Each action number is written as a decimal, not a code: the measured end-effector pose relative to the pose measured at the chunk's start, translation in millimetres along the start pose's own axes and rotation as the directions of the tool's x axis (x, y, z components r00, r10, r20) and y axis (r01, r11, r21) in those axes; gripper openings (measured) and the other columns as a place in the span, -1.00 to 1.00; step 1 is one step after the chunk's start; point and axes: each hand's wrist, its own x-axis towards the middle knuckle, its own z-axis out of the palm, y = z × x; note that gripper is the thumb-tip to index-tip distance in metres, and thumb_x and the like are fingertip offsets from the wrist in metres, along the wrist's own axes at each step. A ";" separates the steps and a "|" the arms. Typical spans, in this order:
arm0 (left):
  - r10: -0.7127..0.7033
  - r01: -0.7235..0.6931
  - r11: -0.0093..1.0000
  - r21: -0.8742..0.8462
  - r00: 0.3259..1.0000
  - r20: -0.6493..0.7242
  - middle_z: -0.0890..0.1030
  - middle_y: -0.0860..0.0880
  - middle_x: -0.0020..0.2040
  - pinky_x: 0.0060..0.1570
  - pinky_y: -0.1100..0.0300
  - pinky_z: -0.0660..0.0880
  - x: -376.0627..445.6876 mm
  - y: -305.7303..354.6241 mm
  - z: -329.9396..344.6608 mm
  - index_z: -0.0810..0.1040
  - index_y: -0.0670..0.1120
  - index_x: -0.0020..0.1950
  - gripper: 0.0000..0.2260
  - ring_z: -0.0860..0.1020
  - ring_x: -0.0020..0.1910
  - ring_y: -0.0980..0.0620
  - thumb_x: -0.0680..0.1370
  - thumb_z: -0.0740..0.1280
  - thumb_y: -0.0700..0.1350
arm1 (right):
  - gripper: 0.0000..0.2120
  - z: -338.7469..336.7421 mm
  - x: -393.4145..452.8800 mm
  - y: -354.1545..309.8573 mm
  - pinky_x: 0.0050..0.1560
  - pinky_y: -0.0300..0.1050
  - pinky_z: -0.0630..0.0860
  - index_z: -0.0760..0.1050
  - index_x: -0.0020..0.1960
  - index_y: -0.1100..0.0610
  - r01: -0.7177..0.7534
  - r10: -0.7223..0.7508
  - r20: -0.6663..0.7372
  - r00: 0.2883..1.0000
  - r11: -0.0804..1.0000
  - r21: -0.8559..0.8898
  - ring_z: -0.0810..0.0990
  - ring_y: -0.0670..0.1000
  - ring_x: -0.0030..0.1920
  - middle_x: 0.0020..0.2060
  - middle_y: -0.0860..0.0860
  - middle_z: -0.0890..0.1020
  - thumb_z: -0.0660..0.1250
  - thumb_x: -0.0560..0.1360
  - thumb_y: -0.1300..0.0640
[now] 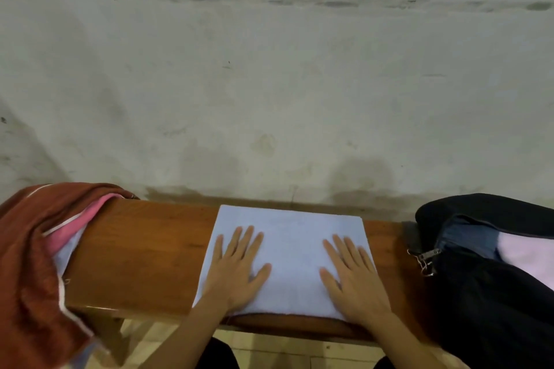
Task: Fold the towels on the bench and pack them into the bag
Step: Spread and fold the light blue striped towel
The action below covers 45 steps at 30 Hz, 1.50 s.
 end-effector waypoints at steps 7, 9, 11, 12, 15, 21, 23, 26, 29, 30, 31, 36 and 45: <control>0.004 -0.004 1.000 -0.009 0.999 0.038 0.13 0.00 0.60 0.45 -0.20 -0.04 -42.7 18.2 -2.5 0.13 0.05 0.60 -0.37 0.02 0.59 -0.05 0.61 0.00 0.34 | -0.29 6.6 -47.5 -3.0 0.50 -0.05 -0.37 -0.26 0.57 -0.22 -0.019 0.020 0.044 0.999 1.000 -0.020 -0.39 -0.04 0.55 0.55 -0.15 -0.31 -0.43 0.48 -0.45; 0.018 -0.018 1.000 -0.009 0.999 0.031 0.15 -0.01 0.60 0.44 -0.19 -0.02 -58.0 24.7 -3.0 0.15 0.04 0.60 -0.37 0.03 0.58 -0.06 0.61 0.02 0.34 | -0.31 11.6 -63.2 -2.4 0.48 -0.08 -0.36 -0.19 0.59 -0.20 -0.036 0.036 0.028 0.999 0.999 -0.010 -0.29 0.01 0.57 0.58 -0.12 -0.22 -0.35 0.53 -0.45; 0.050 -0.050 0.998 -0.037 0.999 0.010 0.14 0.00 0.60 0.44 -0.17 -0.02 -76.0 31.4 -1.0 0.15 0.05 0.60 -0.37 0.04 0.58 -0.05 0.61 0.03 0.34 | -0.33 13.0 -79.3 -4.2 0.48 -0.09 -0.34 -0.14 0.59 -0.22 -0.048 0.048 0.027 0.998 0.999 -0.013 -0.22 0.03 0.59 0.58 -0.13 -0.18 -0.30 0.55 -0.44; 0.062 -0.062 0.997 -0.053 0.998 0.003 0.16 0.02 0.60 0.44 -0.15 0.00 -84.2 33.3 -1.2 0.16 0.06 0.59 -0.37 0.07 0.58 -0.05 0.61 0.03 0.35 | -0.32 10.7 -86.4 -6.4 0.49 -0.09 -0.31 -0.10 0.59 -0.22 -0.046 0.046 0.006 0.999 0.999 -0.008 -0.18 0.03 0.60 0.58 -0.12 -0.17 -0.30 0.54 -0.45; 0.026 -0.033 0.992 -0.122 0.998 -0.060 0.36 0.05 0.51 0.41 -0.04 0.10 -91.4 34.9 -12.7 0.30 0.07 0.53 -0.42 0.32 0.48 -0.02 0.61 0.02 0.34 | -0.22 -4.2 -93.3 -11.4 0.55 -0.13 -0.19 -0.01 0.59 -0.19 -0.088 0.087 0.021 0.996 0.995 0.053 -0.06 -0.03 0.60 0.60 -0.13 -0.06 -0.38 0.46 -0.46; -0.088 0.079 0.975 -0.208 0.996 -0.032 0.31 -0.04 0.54 0.49 -0.07 0.00 -26.6 43.0 -27.7 0.31 0.00 0.54 -0.41 0.23 0.54 -0.08 0.61 0.00 0.28 | -0.10 -6.9 -23.1 -17.5 0.57 -0.05 -0.17 -0.02 0.62 -0.04 -0.069 0.079 -0.071 0.994 0.990 0.126 -0.13 -0.02 0.60 0.61 -0.03 0.02 -0.48 0.44 -0.45; -0.109 0.116 0.982 -0.148 0.993 0.051 0.19 -0.05 0.58 0.47 -0.14 -0.06 -16.8 39.8 -16.3 0.21 0.01 0.58 -0.37 0.10 0.57 -0.09 0.61 -0.12 0.31 | -0.09 1.3 -8.0 -14.0 0.55 -0.01 -0.31 -0.21 0.61 -0.07 -0.106 0.110 -0.036 0.993 0.991 0.085 -0.31 -0.03 0.56 0.61 -0.04 -0.16 -0.57 0.37 -0.46; -0.118 0.124 0.989 -0.080 0.990 0.072 0.15 -0.04 0.59 0.46 -0.17 -0.06 -12.5 31.1 -6.0 0.18 0.02 0.59 -0.35 0.08 0.57 -0.11 0.61 -0.16 0.32 | -0.18 9.7 -4.4 -8.3 0.56 0.04 -0.32 -0.27 0.60 -0.11 -0.141 0.144 -0.048 0.988 0.988 0.058 -0.35 0.00 0.56 0.58 -0.07 -0.26 -0.49 0.43 -0.45; -0.079 0.081 0.994 -0.067 0.996 0.042 0.10 -0.02 0.60 0.47 -0.17 -0.08 -4.4 25.3 -2.7 0.13 0.04 0.60 -0.36 0.04 0.58 -0.10 0.61 -0.15 0.33 | -0.20 11.4 -0.6 -4.5 0.56 0.04 -0.30 -0.26 0.60 -0.11 -0.138 0.141 -0.048 0.989 0.989 0.057 -0.33 0.01 0.57 0.57 -0.08 -0.28 -0.44 0.45 -0.45; -0.072 0.075 0.995 -0.065 0.997 0.041 0.07 -0.02 0.61 0.47 -0.17 -0.10 -0.5 23.4 -1.5 0.09 0.05 0.61 -0.36 0.00 0.59 -0.10 0.61 -0.17 0.34 | -0.19 10.9 2.7 -3.2 0.55 0.03 -0.31 -0.26 0.60 -0.11 -0.138 0.140 -0.051 0.989 0.989 0.047 -0.34 0.01 0.57 0.57 -0.08 -0.28 -0.45 0.45 -0.45; -0.069 0.072 0.995 -0.067 0.996 0.048 0.02 -0.01 0.61 0.48 -0.16 -0.13 3.2 21.9 -0.5 0.05 0.06 0.61 -0.35 -0.05 0.59 -0.10 0.60 -0.19 0.35 | -0.18 10.7 5.7 -1.5 0.55 0.03 -0.32 -0.27 0.60 -0.10 -0.133 0.135 -0.049 0.990 0.990 0.036 -0.34 0.02 0.57 0.58 -0.07 -0.28 -0.47 0.44 -0.46; -0.020 0.027 0.997 -0.077 0.996 0.085 -0.22 0.05 0.60 0.49 -0.14 -0.29 13.5 16.7 -5.2 -0.17 0.11 0.60 -0.27 -0.29 0.56 -0.03 0.50 -0.40 0.41 | -0.14 6.3 10.1 8.1 0.52 -0.02 -0.38 -0.34 0.59 -0.10 -0.060 0.060 0.009 0.998 0.998 -0.008 -0.39 0.01 0.55 0.55 -0.06 -0.36 -0.55 0.38 -0.48; 0.060 -0.048 0.990 -0.132 0.994 0.088 -0.05 0.03 0.61 0.50 -0.08 -0.17 -36.4 29.8 -12.8 0.01 0.10 0.61 -0.36 -0.09 0.60 -0.01 0.59 -0.26 0.34 | -0.26 1.6 -40.4 10.7 0.51 -0.04 -0.38 -0.32 0.59 -0.10 -0.040 0.042 0.048 0.998 0.998 -0.047 -0.36 -0.03 0.56 0.57 -0.08 -0.29 -0.50 0.47 -0.38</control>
